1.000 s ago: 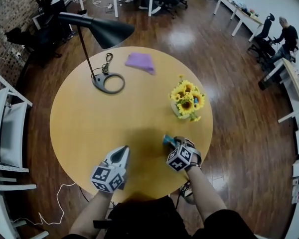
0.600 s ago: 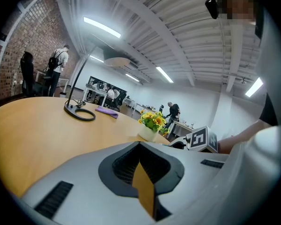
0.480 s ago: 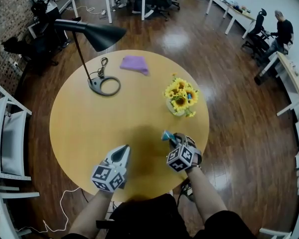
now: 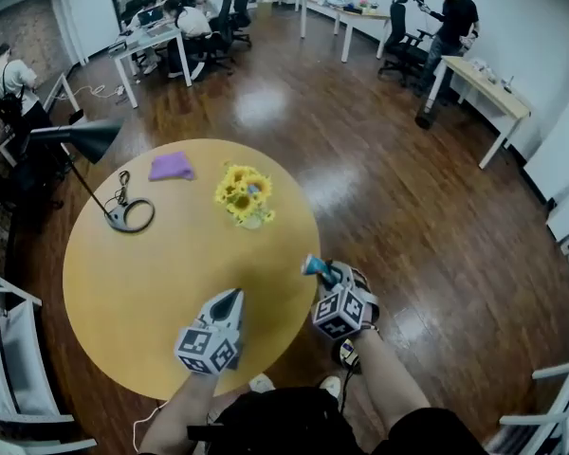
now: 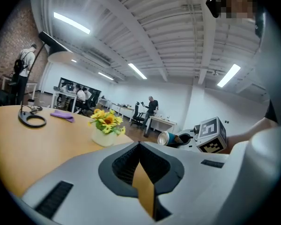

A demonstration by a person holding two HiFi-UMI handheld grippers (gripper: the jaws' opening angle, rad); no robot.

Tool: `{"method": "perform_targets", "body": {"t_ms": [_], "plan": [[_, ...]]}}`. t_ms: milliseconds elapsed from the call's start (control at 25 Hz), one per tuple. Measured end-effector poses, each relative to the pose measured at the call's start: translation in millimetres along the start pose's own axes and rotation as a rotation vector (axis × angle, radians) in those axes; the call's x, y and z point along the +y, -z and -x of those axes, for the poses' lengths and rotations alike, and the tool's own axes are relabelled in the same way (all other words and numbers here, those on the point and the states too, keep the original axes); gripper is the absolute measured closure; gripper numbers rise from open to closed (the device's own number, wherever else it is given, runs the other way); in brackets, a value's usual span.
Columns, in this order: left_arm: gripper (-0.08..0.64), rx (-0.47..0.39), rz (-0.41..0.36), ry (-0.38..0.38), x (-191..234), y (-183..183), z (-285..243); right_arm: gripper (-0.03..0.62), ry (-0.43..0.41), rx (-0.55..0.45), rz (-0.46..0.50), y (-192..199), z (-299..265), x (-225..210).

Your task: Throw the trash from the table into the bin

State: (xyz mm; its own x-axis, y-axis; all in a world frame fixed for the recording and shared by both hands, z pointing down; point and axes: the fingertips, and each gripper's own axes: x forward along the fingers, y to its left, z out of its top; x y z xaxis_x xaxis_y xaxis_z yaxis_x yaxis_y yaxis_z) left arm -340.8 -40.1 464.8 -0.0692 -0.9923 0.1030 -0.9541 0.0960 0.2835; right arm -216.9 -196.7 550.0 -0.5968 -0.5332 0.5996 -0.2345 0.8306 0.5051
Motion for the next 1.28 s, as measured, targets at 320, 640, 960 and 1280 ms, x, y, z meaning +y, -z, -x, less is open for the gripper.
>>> {"method": "perform_targets", "body": {"t_ms": [320, 640, 960, 1280], "plan": [[0.560, 0.043, -0.037, 0.272, -165.9, 19.2, -71.6, 0.497, 0.171, 0.121, -0.167, 145.7, 95.0, -91.5], [0.560, 0.063, -0.016, 0.404, -263.3, 52.8, -115.4, 0.497, 0.181, 0.119, -0.580, 268.5, 155.1, -116.0], [0.560, 0.165, -0.008, 0.500, -326.6, 103.4, -131.6, 0.497, 0.209, 0.222, -0.587, 341.7, 191.9, -102.0], [0.560, 0.234, -0.009, 0.484, -326.0, 147.5, -148.2, 0.495, 0.123, 0.261, -0.729, 369.7, 177.9, -58.2]]}}
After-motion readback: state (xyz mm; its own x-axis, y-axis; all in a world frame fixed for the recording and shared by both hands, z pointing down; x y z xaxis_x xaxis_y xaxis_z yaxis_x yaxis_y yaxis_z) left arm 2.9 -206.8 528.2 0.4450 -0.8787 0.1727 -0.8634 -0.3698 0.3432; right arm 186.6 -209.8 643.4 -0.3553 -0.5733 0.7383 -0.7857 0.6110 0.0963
